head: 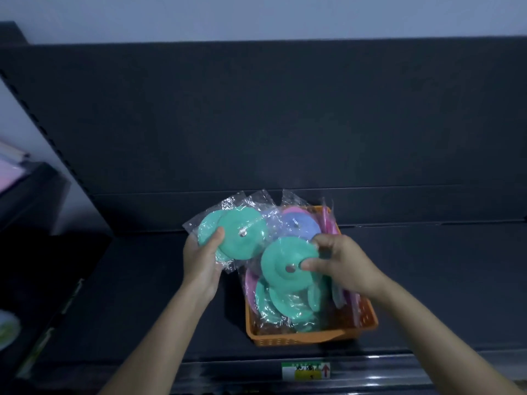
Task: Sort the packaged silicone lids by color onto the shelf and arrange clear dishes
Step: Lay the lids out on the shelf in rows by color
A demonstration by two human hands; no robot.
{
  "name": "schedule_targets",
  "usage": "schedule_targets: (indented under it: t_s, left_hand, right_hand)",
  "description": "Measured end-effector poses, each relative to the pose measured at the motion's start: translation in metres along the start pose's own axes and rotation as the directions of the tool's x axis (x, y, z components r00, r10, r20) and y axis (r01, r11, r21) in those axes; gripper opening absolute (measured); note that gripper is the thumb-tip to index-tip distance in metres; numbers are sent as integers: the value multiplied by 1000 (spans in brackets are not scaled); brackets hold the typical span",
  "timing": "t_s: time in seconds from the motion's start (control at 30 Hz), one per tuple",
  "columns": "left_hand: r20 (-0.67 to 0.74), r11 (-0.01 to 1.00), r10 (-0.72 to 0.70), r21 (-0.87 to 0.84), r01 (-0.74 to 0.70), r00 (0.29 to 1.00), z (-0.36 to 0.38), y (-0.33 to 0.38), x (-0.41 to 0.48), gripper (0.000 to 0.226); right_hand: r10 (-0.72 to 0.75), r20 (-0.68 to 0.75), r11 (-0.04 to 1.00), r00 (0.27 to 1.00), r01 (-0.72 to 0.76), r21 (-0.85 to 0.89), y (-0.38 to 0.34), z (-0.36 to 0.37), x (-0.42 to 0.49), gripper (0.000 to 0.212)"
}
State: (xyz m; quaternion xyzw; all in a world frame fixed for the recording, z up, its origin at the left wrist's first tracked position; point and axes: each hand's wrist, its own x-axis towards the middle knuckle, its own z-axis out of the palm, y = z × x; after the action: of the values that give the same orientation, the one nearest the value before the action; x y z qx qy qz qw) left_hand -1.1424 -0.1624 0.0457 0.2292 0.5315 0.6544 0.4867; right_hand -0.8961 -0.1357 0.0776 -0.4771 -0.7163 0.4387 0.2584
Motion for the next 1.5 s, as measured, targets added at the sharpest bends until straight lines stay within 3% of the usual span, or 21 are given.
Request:
schedule_targets:
  t_s: [0.07,0.13,0.23,0.33,0.4,0.57,0.67,0.83,1.03,1.33,1.5]
  left_hand:
    - [26,999,22,24,-23,999,1,2,-2,34]
    - [70,997,51,52,-54,996,6,5,-8,31]
    - [141,994,70,75,-81,988,17,9,-17,36]
    - [195,987,97,111,-120,976,25,14,-21,55]
    - [242,981,98,142,-135,965,27,15,-22,60]
    - [289,974,135,139,-181,948,21,25,-15,58]
    - [277,974,174,91,-206,945,14,37,-9,49]
    - [315,989,151,-42,-145,937,-21,64,7,44]
    - [237,997,71,10,-76,969,-85,77,40,29]
    - [43,977,-183,115,177,982,-178,39,86,18]
    - [-49,950,-236,199,241,971,-212,23,107,25]
  right_hand:
    - [10,-69,973,998,7,229,-4,-5,6,27]
    - [14,-105,945,994,21,326,-12,-4,14,17]
    - [-45,-129,989,991,62,136,-19,3,29,13]
    - [-119,-74,989,990,112,-92,-30,12,40,11]
    - [-146,-11,978,989,143,-150,-42,16,45,10]
    - [-143,33,979,989,147,-145,-64,16,57,9]
    - [-114,-11,993,993,114,4,-77,27,61,7]
    - [64,-189,897,980,27,442,-96,65,78,17]
    - [265,-168,747,950,-92,659,-101,146,101,15]
    - [559,-63,555,827,-316,770,-64,230,115,23]
    - [648,-105,549,755,-367,751,-50,241,117,10]
